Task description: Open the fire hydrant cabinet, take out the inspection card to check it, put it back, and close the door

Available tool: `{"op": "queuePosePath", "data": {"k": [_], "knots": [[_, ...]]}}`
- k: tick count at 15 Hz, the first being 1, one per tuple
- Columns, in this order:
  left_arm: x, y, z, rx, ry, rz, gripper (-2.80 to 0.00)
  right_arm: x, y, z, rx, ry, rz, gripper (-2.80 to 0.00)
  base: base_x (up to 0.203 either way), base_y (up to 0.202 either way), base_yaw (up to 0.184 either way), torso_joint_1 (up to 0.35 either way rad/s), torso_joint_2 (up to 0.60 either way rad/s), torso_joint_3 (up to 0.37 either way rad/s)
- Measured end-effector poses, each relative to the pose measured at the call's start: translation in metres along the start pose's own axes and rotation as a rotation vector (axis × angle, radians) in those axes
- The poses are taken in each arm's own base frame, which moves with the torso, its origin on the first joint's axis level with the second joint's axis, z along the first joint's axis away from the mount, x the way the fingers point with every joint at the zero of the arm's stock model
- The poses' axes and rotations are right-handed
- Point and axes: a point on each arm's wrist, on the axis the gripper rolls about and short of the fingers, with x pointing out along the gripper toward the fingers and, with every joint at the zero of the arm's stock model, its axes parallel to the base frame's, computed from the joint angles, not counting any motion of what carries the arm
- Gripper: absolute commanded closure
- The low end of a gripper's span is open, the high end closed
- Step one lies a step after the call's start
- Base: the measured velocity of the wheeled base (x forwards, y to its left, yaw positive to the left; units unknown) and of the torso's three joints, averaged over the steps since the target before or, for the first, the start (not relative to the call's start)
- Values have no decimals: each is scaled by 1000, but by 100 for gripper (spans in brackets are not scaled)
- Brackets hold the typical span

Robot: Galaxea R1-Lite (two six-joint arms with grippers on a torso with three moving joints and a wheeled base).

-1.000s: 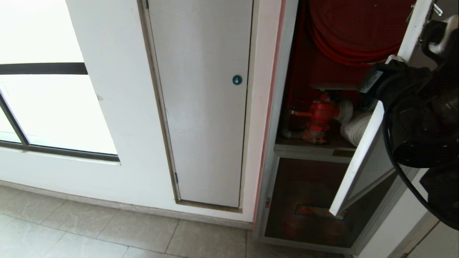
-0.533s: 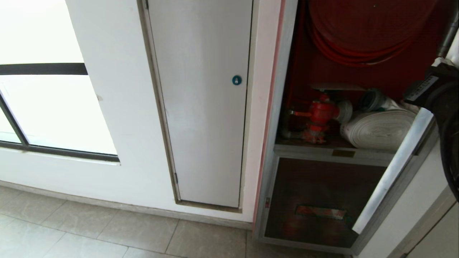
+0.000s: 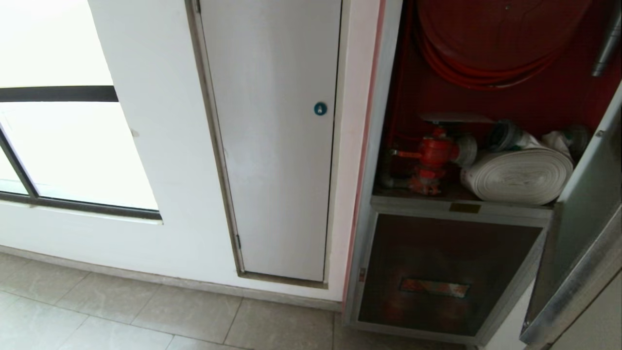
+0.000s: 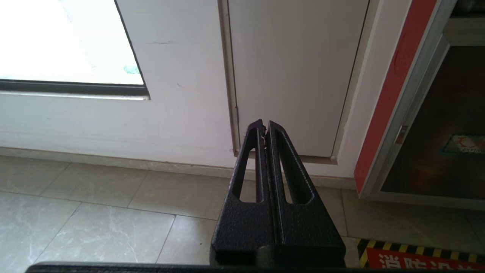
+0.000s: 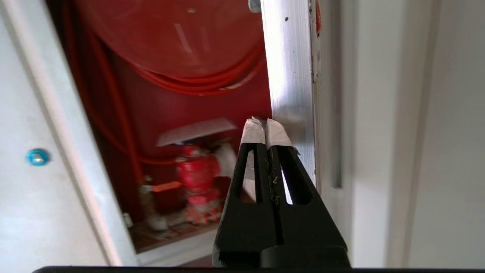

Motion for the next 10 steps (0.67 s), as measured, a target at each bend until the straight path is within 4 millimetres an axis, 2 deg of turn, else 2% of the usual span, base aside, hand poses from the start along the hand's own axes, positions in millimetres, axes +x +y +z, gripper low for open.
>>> {"op": "queuePosePath", "data": {"k": [10], "knots": [[0, 0, 0, 0, 0, 0, 0, 1, -48, 15, -85, -22, -219, 0, 0, 0, 0, 0, 0, 0]]}}
